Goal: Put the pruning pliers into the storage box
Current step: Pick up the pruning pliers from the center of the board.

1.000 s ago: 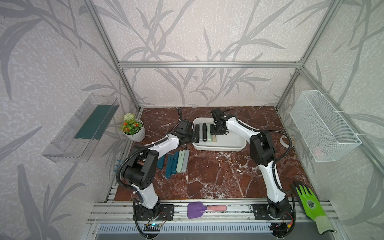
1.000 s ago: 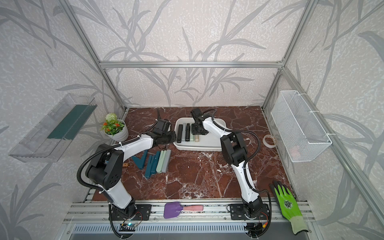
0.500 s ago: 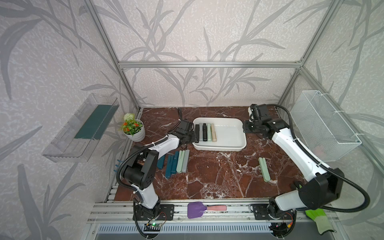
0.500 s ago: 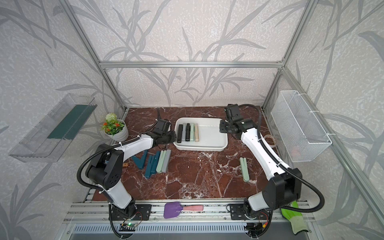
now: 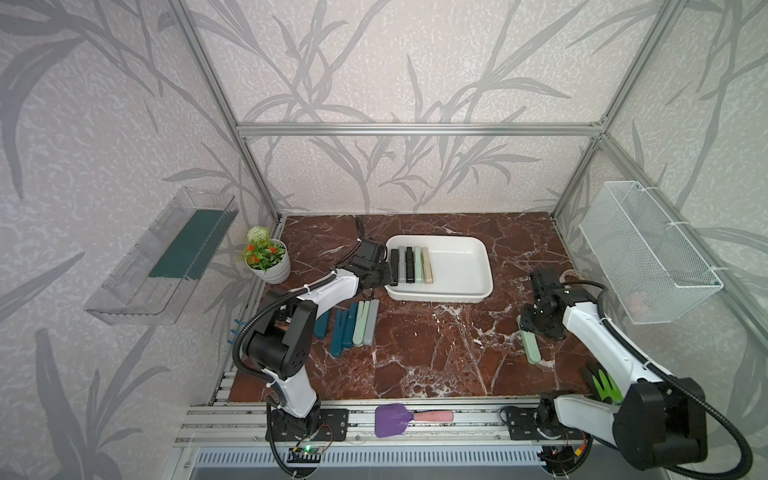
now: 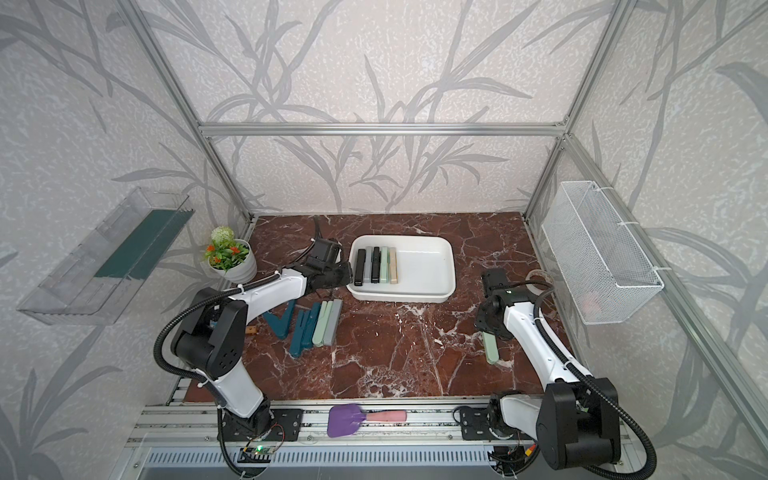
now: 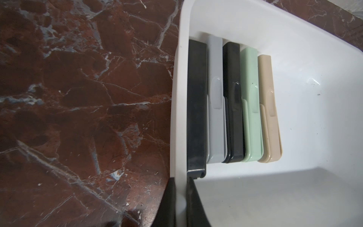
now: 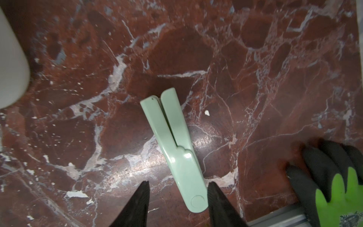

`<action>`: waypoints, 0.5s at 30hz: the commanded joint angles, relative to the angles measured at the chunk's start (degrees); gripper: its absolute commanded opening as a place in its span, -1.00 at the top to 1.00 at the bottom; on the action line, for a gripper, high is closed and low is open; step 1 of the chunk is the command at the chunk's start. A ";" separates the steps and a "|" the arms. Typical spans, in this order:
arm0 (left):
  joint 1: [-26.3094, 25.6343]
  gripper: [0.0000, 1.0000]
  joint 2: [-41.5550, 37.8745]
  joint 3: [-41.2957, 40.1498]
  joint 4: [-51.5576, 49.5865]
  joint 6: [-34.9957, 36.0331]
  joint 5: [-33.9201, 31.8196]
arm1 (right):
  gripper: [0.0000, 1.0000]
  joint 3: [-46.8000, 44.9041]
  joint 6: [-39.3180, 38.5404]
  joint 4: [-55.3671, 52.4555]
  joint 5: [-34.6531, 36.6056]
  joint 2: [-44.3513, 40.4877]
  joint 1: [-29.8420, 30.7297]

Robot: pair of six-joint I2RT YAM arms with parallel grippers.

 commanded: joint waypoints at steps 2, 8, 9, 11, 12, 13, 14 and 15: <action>-0.55 0.79 -1.51 0.17 2.42 0.64 0.22 | 0.01 -2.49 2.95 1.91 -0.85 -0.11 -0.62; -0.55 0.72 -1.37 0.19 2.65 0.42 0.45 | -0.12 -6.13 2.53 4.76 -3.50 0.05 -0.84; -0.55 0.69 -1.51 0.13 2.59 0.43 0.42 | -0.14 -6.57 2.53 5.23 -4.31 0.39 -0.84; -0.61 0.62 -1.82 0.18 2.31 0.61 0.20 | -0.18 -6.64 2.41 5.83 -5.70 1.38 -0.84; -0.55 0.58 -2.16 0.09 2.30 0.59 0.09 | -0.19 -6.70 1.96 6.11 -5.95 2.20 -0.88; -0.56 0.54 -2.41 0.00 2.28 0.67 -0.10 | -0.20 -6.64 1.29 6.49 -5.88 3.09 -0.84; -0.60 0.50 -2.71 -0.08 2.19 0.73 -0.24 | -0.20 -6.83 1.04 6.87 -5.68 4.12 -0.84; -0.63 0.47 -2.97 -0.09 2.18 0.73 -0.37 | -0.20 -6.97 1.65 7.02 -5.35 5.08 -0.84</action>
